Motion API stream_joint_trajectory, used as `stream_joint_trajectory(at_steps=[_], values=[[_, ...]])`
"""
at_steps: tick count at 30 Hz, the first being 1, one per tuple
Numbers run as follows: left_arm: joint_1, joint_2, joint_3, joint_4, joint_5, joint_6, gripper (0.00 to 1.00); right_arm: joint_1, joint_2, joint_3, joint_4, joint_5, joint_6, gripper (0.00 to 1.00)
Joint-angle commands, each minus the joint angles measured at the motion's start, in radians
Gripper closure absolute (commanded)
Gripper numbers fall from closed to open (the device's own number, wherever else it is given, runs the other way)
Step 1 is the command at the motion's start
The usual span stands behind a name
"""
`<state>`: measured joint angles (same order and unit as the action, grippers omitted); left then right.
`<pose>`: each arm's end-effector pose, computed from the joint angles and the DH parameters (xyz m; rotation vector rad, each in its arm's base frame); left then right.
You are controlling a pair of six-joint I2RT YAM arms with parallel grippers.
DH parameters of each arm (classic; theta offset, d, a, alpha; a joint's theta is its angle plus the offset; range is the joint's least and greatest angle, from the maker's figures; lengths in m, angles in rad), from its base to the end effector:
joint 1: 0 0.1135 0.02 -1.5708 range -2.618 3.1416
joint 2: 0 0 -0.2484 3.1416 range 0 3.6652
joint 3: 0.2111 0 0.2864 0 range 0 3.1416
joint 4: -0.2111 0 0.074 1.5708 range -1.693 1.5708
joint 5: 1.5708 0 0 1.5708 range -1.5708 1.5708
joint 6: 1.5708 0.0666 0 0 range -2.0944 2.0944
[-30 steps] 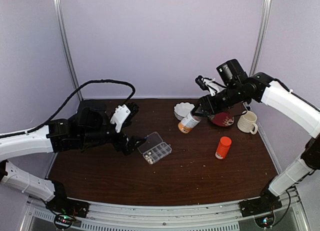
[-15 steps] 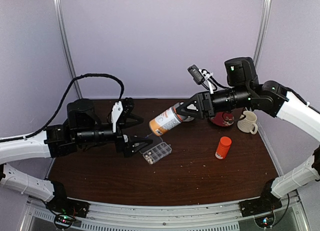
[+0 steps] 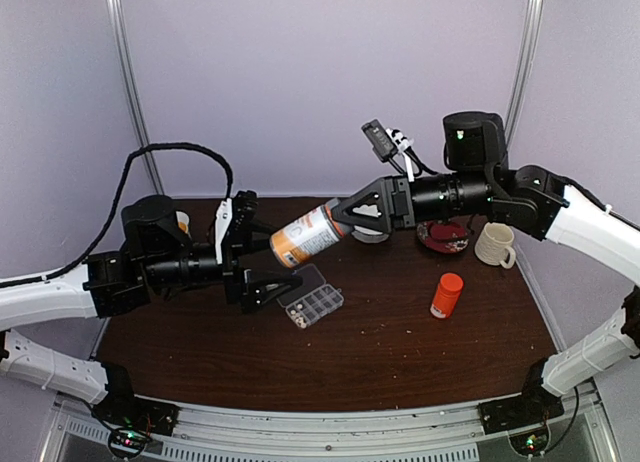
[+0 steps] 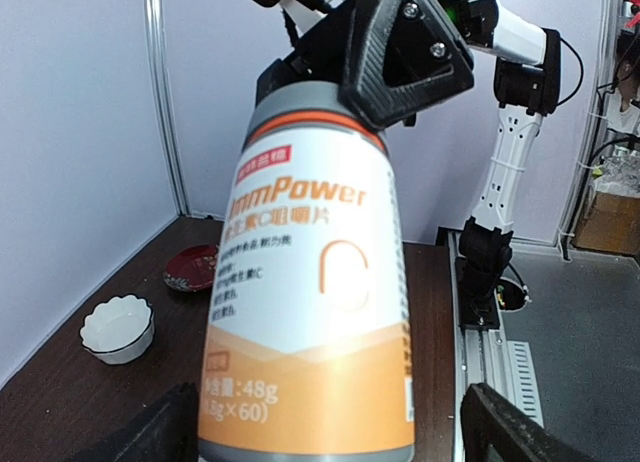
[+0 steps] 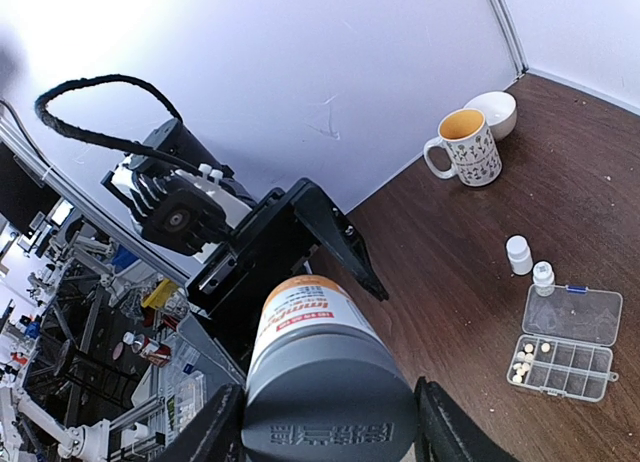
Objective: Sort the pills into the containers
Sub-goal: Pick up the pill bottle from the center of the board, then pass from the right arm to the left
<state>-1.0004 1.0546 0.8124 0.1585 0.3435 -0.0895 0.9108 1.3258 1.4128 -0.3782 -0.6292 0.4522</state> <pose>0.1538 -0.2814 0.3092 1.0205 1.4488 -1.0938 0.1873 0.3053 0.4019 -0.9451 1.8750 1.4725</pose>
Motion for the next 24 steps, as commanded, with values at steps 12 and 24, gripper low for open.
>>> stream_joint_trajectory(at_steps=[12, 24], values=[[0.006, -0.018, 0.008, 0.042, -0.010, 0.012, 0.61, 0.017, 0.019, 0.007, 0.067, -0.039, 0.002, 0.65], [0.061, 0.087, 0.126, 0.015, 0.440, -0.174, 0.86, 0.053, -0.068, -0.054, 0.039, -0.108, -0.548, 0.71]])
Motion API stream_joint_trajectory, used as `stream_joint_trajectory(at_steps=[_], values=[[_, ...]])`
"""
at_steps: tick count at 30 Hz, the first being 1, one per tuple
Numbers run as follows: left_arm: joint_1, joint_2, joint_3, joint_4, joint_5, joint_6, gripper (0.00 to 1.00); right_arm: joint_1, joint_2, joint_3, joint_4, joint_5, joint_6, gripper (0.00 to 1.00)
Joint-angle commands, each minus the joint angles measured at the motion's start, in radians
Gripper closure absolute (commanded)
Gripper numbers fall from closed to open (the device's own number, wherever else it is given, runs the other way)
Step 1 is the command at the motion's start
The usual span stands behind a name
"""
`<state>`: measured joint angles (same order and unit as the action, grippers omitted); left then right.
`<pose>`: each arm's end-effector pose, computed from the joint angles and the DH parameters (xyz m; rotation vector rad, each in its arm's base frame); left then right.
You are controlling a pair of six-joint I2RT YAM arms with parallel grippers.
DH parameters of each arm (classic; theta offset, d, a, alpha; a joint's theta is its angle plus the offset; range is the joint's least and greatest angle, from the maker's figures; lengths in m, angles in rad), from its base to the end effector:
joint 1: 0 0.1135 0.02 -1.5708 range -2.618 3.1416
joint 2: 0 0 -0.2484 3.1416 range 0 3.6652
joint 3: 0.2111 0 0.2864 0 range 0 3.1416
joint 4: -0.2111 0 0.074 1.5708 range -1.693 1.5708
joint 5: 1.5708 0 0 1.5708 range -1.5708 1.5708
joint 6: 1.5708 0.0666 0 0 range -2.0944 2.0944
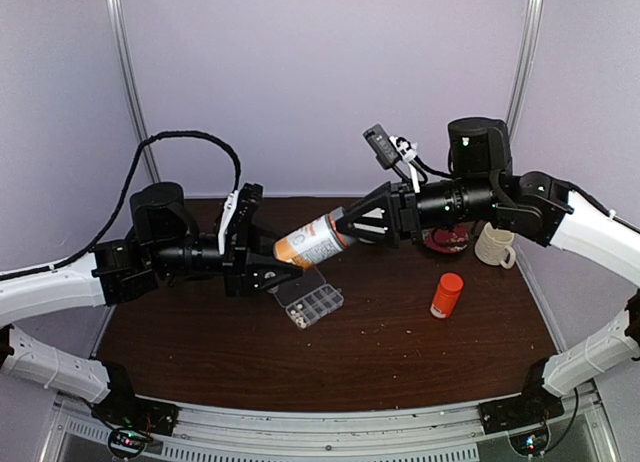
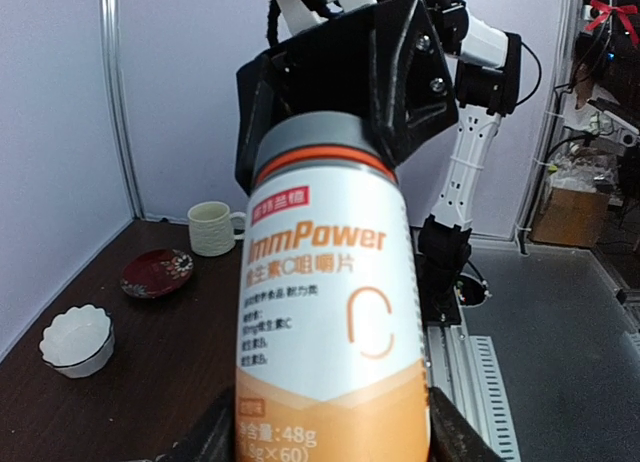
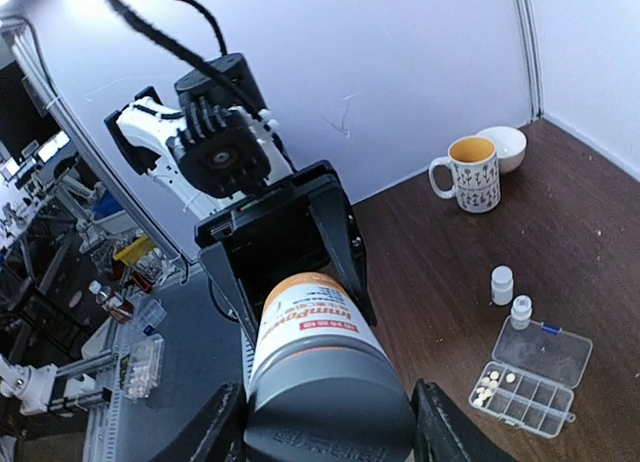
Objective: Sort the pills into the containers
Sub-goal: Pass from the right arm to the left, then screw the lid of the pill bottle onto the pill bottle.
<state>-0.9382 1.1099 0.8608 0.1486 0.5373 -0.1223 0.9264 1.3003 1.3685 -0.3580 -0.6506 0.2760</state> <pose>0.1654 -0.2833 0.3119 1.1015 1.4431 -1.2240 0.1784 0.3045 0.3955 -1.1125 1.7301 1.3959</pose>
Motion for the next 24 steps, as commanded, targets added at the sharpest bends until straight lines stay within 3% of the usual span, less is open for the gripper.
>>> stream_joint_trajectory(at_steps=[1, 3, 10, 13, 18, 24], values=[[-0.001, 0.034, 0.080, 0.026, 0.273, -0.148, 0.86, 0.037, -0.041, -0.006, -0.008, -0.112, -0.439, 0.69], [0.000, 0.035, 0.082, 0.037, 0.310, -0.163, 0.88, 0.039, -0.041, -0.002, -0.053, -0.175, -0.576, 0.68], [-0.001, 0.005, 0.083, 0.015, 0.337, -0.154, 0.89, 0.046, -0.069, -0.035, -0.066, -0.082, -0.865, 0.65], [0.000, -0.005, 0.088, -0.023, 0.320, -0.115, 0.89, 0.046, -0.050, 0.018, -0.070, -0.043, -0.816, 0.38], [-0.001, -0.041, 0.068, -0.075, 0.251, -0.057, 0.88, 0.045, -0.064, 0.025, -0.052, -0.021, -0.680, 0.11], [-0.001, -0.087, 0.037, -0.090, 0.164, -0.009, 0.87, 0.045, -0.095, -0.004, -0.065, -0.016, -0.486, 0.10]])
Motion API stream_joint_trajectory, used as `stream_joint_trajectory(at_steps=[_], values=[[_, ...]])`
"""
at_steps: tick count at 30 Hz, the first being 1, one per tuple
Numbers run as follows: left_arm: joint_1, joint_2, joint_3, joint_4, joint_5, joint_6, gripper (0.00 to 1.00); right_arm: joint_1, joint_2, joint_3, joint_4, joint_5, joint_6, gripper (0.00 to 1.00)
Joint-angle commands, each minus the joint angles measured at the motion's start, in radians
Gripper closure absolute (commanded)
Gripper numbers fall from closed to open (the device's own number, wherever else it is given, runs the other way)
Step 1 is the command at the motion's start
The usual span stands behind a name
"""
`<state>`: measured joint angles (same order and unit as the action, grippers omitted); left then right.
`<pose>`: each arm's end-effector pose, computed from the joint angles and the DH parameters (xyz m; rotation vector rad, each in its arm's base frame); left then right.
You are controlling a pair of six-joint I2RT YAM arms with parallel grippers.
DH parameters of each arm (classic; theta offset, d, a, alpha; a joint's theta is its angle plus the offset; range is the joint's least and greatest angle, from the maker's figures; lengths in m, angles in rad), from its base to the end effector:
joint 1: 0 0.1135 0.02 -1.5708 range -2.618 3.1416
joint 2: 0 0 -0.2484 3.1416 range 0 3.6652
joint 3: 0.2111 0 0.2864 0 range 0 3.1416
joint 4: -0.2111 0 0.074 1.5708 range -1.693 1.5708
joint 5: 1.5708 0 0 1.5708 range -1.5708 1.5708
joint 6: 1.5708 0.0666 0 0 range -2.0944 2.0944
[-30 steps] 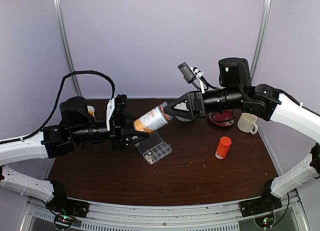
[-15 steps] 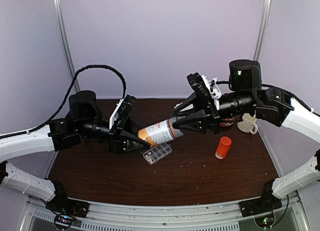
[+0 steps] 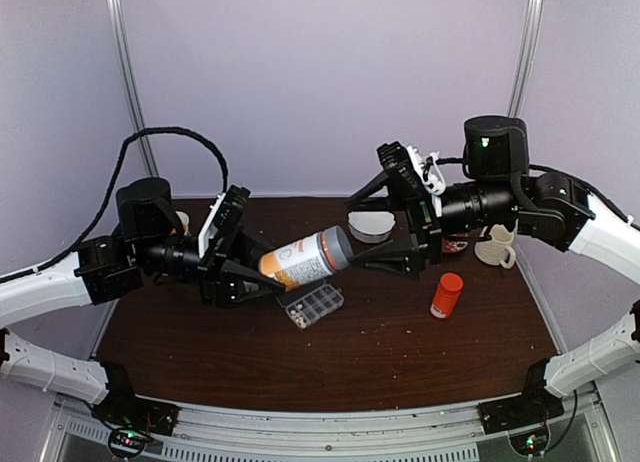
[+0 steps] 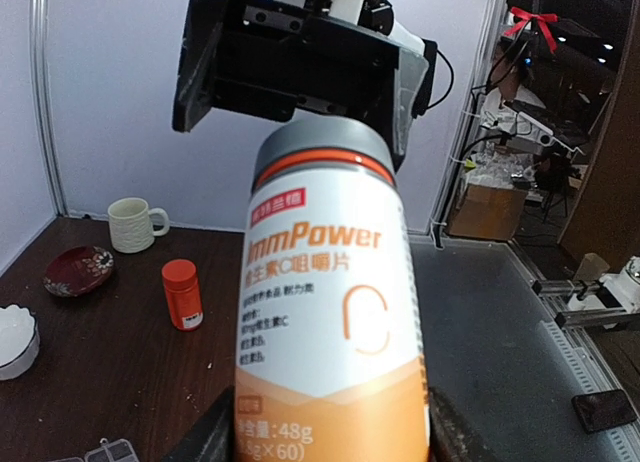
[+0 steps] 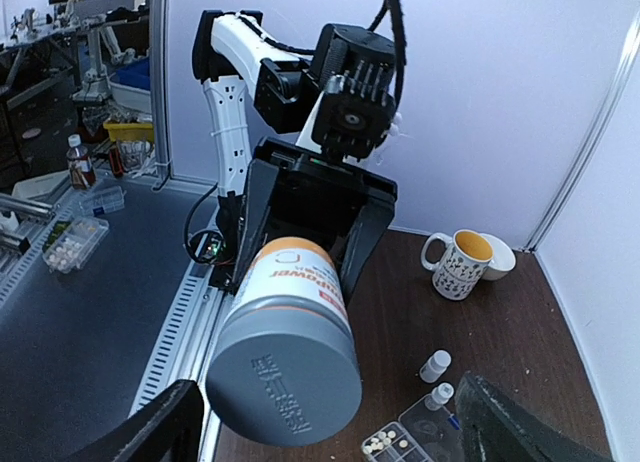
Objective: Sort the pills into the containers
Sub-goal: Screw the lid of the pill bottle onto the pill bottle.
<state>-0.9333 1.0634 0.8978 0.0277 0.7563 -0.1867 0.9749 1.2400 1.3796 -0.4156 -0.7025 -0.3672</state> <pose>0.1458 -0.2737 0.3268 1.2355 1.4480 -1.4376 0.1487 0.2959 0.4128 -1.5476 1.1271 1.0625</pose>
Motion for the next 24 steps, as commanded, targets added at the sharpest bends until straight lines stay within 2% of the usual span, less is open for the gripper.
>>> stream_joint_trajectory(at_steps=[1, 6, 11, 20, 24], values=[[-0.006, -0.047, -0.004, 0.033, -0.060, 0.061, 0.87, -0.004, -0.034, -0.018, -0.008, 0.039, 0.182, 0.11], [-0.006, -0.048, -0.006, 0.039, -0.051, 0.069, 0.87, 0.004, -0.052, -0.064, 0.049, 0.042, 0.255, 0.11], [-0.006, -0.039, 0.000, 0.035, -0.045, 0.072, 0.87, 0.030, -0.021, -0.030, 0.036, 0.057, 0.259, 0.18], [-0.007, -0.047, -0.005, 0.028, -0.054, 0.070, 0.87, 0.064, 0.023, 0.011, 0.034, 0.063, 0.237, 0.24], [-0.006, -0.045, -0.005, 0.025, -0.054, 0.073, 0.87, 0.072, 0.029, 0.017, 0.044, 0.060, 0.241, 0.32]])
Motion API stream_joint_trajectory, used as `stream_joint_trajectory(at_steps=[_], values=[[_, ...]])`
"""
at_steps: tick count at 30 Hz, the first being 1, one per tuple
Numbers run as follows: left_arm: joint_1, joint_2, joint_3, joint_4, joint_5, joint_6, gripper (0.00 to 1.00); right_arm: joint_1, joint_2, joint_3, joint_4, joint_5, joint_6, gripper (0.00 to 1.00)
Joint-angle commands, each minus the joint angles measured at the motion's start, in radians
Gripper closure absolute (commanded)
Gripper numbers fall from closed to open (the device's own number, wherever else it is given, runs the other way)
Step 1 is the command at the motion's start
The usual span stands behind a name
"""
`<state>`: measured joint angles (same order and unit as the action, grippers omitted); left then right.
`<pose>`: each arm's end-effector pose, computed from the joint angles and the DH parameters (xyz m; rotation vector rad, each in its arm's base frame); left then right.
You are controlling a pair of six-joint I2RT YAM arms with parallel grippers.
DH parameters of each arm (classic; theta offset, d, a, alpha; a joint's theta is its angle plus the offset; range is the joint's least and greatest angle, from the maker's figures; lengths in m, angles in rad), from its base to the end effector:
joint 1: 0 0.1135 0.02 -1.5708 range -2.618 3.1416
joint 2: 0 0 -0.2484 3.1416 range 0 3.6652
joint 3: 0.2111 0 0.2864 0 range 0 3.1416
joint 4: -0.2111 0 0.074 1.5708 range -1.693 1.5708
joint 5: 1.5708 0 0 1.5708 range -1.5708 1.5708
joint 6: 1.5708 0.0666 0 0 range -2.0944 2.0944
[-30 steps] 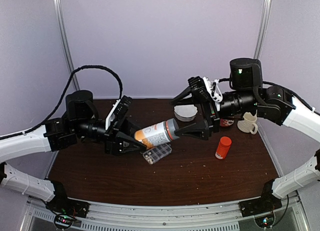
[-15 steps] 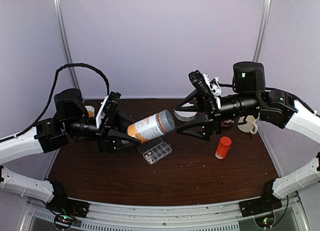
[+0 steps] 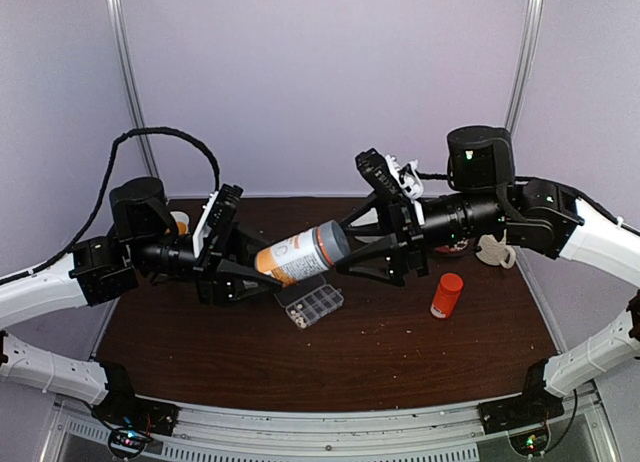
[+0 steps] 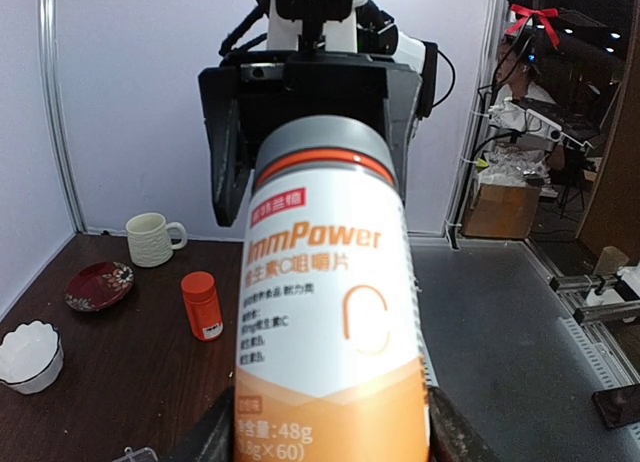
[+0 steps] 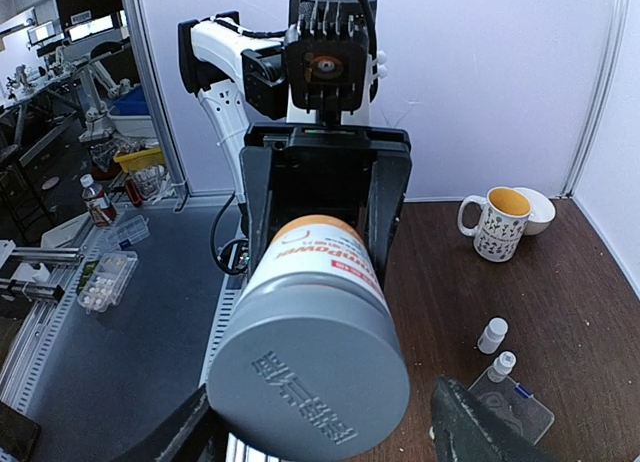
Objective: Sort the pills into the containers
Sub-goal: Screw the lid of the pill bottle onto the pill bottle.
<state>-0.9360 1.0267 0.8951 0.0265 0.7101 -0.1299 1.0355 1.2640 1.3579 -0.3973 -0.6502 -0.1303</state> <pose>0.1434 -0.2679 0.3357 1.2276 1.3852 -1.3635 0.1384 0.3125 0.3984 -1.4682 1.3545 1.2108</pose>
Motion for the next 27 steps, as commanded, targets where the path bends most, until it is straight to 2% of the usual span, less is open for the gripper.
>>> stream_joint_trajectory(at_steps=[1, 7, 14, 15, 21, 27], values=[[-0.004, -0.009, -0.002, 0.025, -0.006, 0.018, 0.87, 0.012, 0.005, 0.039, 0.026, 0.007, 0.004, 0.33], [-0.002, -0.006, -0.002, 0.026, -0.003, 0.023, 0.87, 0.015, 0.005, 0.039, 0.042, 0.009, 0.007, 0.29], [-0.004, -0.006, 0.000, 0.024, -0.001, 0.020, 0.87, 0.015, 0.007, 0.046, 0.031, 0.005, -0.003, 0.37], [-0.004, -0.005, 0.001, 0.023, -0.001, 0.021, 0.87, 0.015, 0.008, 0.046, 0.032, 0.004, -0.004, 0.39], [-0.004, 0.006, 0.012, 0.016, -0.004, 0.008, 0.87, 0.017, 0.008, 0.051, 0.018, 0.007, -0.022, 0.67], [-0.004, 0.039, 0.048, -0.007, 0.024, -0.026, 0.89, 0.020, -0.022, 0.019, -0.001, 0.021, -0.223, 0.72]])
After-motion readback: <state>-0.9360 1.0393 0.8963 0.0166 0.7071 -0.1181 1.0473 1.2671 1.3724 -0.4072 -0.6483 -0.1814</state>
